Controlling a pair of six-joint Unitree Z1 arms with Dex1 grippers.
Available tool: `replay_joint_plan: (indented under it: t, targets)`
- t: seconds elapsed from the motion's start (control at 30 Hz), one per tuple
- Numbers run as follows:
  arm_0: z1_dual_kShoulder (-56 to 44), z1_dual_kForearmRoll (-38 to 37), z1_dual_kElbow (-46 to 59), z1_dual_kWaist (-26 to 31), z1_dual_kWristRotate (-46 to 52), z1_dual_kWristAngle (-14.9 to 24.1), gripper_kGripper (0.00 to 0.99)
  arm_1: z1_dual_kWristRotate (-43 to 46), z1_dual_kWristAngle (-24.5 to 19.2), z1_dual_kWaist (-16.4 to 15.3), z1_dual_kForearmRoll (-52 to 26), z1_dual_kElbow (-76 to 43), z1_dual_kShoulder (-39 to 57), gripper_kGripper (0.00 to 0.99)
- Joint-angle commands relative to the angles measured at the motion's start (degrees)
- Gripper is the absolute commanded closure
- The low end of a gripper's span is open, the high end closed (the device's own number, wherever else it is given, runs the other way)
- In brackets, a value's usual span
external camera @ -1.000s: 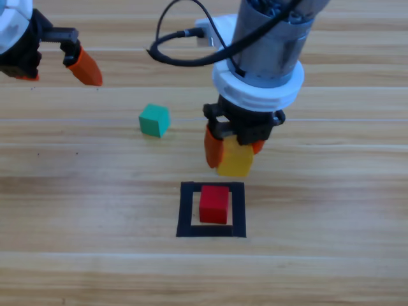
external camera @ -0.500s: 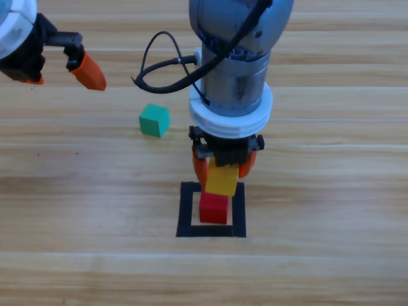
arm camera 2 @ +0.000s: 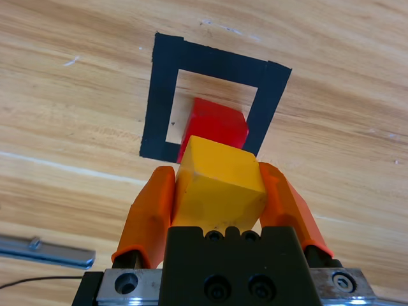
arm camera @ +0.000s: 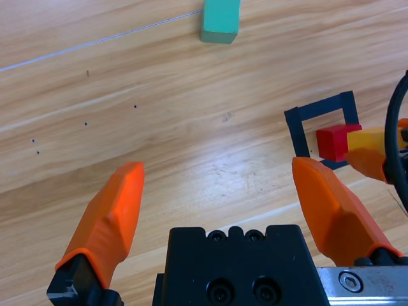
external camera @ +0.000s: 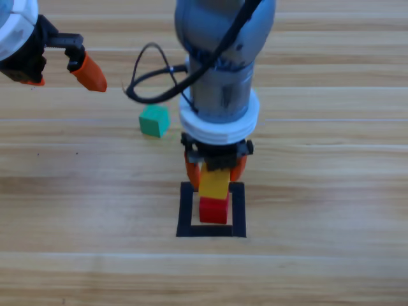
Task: Stack the blocks in the rectangular block: red at the bottom, yellow in the middle, green on top
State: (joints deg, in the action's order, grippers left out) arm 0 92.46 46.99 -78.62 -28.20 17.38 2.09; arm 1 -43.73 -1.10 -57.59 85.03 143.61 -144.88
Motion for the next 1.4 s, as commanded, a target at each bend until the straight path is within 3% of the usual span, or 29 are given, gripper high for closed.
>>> replay_joint_plan:
  t: [0.03, 1.2, 1.3, 1.4]
  targets:
    - [1.85, -0.93, 1.54, 1.04, -0.41, -0.69, 0.000, 0.66, -1.10, -1.74, 0.58, -0.09, -4.45, 0.811]
    - [2.46, -0.93, 1.01, 1.04, -0.41, -0.86, 0.000, 1.98, -1.63, -1.74, 0.67, 1.23, -7.52, 0.803]
    - [2.46, -0.93, 1.01, 1.04, -0.41, -0.86, 0.000, 2.42, -1.63, -1.74, 0.67, 1.49, -7.61, 0.695]
    - [2.64, -1.02, 0.92, 1.04, -0.41, -0.86, 0.000, 2.60, -1.63, -1.74, 0.67, 1.58, -7.61, 0.680]
